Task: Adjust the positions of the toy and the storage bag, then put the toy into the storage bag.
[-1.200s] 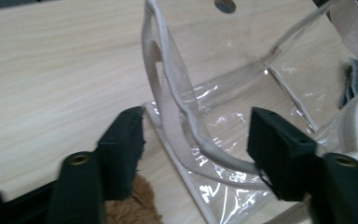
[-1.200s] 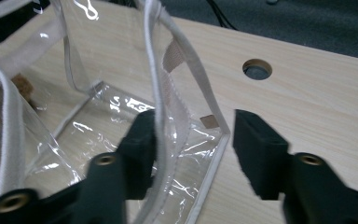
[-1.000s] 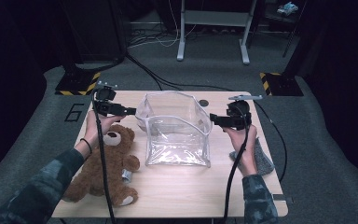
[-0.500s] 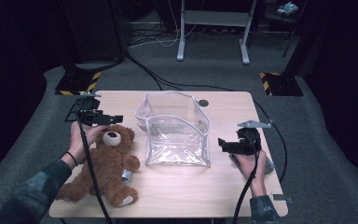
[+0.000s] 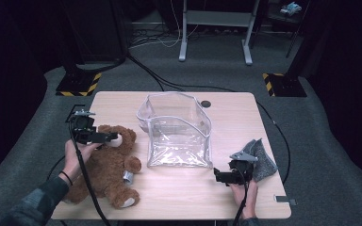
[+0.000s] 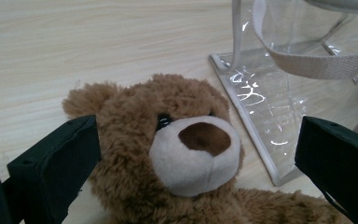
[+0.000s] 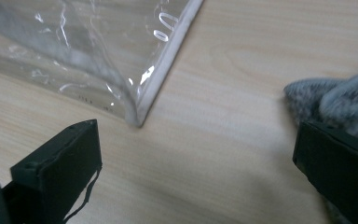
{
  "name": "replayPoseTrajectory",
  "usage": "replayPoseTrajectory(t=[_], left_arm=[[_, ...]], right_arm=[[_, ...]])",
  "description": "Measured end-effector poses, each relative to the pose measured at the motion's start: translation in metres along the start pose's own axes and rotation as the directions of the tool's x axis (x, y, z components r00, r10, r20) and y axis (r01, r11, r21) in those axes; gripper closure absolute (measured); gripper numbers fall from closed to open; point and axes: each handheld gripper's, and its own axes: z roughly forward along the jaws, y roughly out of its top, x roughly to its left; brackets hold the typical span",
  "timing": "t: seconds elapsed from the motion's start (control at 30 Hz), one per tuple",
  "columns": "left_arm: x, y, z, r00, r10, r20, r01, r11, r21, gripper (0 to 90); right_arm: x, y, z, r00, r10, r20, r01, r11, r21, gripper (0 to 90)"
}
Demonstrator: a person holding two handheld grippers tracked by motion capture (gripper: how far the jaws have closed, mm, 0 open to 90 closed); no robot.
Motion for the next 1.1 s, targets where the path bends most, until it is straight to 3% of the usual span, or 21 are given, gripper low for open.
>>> replayPoseTrajectory(t=[0.1, 0.17, 0.2, 0.27, 0.37, 0.53, 0.7, 1.1], left_arm=[[-0.001, -0.006, 0.002, 1.0, -0.001, -0.002, 0.001, 1.0, 0.009, 0.0], [-0.002, -0.009, 0.002, 1.0, -0.003, -0.005, 0.003, 1.0, 0.007, 0.0], [-0.003, -0.01, 0.001, 0.9999, 0.012, -0.011, -0.011, 0.9999, 0.01, 0.0], [-0.005, -0.013, 0.002, 0.9997, 0.006, -0.023, -0.006, 0.9999, 0.012, 0.0], [-0.007, -0.018, 0.003, 0.9987, 0.032, -0.04, -0.031, 0.9989, 0.036, 0.0], [-0.01, -0.028, 0.009, 0.9966, 0.044, -0.069, -0.039, 0.9966, 0.073, 0.0], [-0.009, -0.036, 0.02, 0.9972, 0.013, -0.073, -0.006, 0.9949, 0.1, 0.0], [-0.005, -0.053, 0.043, 0.9869, 0.046, -0.155, -0.028, 0.9924, 0.12, 0.0]], right_arm=[[0.003, -0.009, 0.007, 0.9994, -0.003, 0.035, 0.002, 1.0, 0.01, 0.1], [0.004, -0.013, 0.009, 0.9995, 0.003, 0.031, -0.004, 1.0, 0.018, 0.1], [0.005, -0.014, 0.011, 0.999, 0.008, 0.044, -0.009, 1.0, 0.019, 0.0], [0.004, -0.016, 0.013, 0.9985, -0.012, 0.054, 0.011, 1.0, 0.024, 0.0], [0.005, -0.015, 0.014, 0.9981, -0.014, 0.06, 0.013, 1.0, 0.021, 0.0], [0.005, -0.017, 0.014, 0.9971, -0.025, 0.072, 0.023, 1.0, 0.017, 0.0], [0.007, -0.017, 0.015, 0.9961, -0.028, 0.083, 0.027, 1.0, 0.014, 0.0], [0.008, -0.018, 0.014, 0.9956, -0.041, 0.084, 0.04, 0.999, 0.018, 0.0]])
